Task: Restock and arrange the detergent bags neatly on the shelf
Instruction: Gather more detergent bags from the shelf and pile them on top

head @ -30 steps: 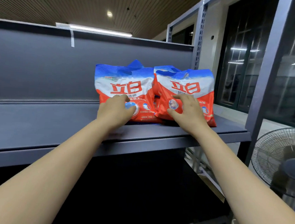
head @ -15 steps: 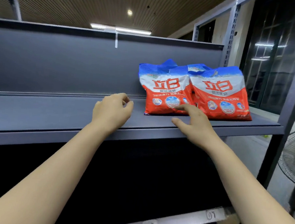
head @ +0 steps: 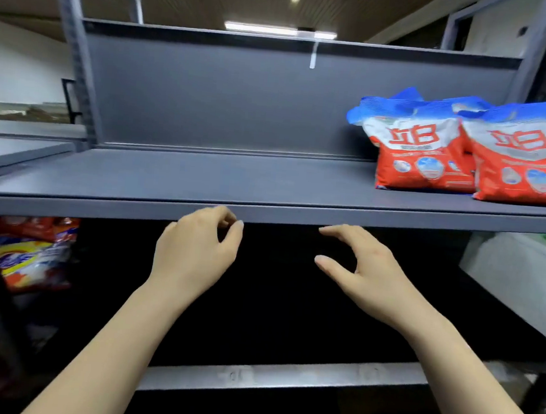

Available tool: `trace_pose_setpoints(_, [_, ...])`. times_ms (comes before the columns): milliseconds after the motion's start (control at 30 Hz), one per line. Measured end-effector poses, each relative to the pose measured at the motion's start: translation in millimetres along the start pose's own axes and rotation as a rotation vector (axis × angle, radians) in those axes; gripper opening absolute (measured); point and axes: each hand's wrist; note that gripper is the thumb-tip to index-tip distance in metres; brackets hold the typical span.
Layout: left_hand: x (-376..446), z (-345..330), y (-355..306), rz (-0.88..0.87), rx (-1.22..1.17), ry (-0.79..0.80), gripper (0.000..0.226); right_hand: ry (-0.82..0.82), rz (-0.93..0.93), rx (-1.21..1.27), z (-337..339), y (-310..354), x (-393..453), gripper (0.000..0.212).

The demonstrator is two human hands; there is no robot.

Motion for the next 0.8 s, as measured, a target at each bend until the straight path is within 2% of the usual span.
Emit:
trace_pose_setpoints(233, [-51.5, 6.0, 105.5, 0.056, 0.115, 0.04, 0.021, 0.126, 0.002, 0.058, -90.9, 38.4, -18.7, 0.039])
trace_pose_setpoints(800, [-120.3, 59.5, 338.7, 0.474, 0.347, 0.12, 0.023, 0.514, 0.158, 0.213, -324.9, 137.8, 19.7, 0.039])
Point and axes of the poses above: each hand's wrist, its own x-axis towards the middle knuckle, its own z-axis out of the back of the hand, y = z × x, and after that the axes turned 14 degrees about x, right-handed
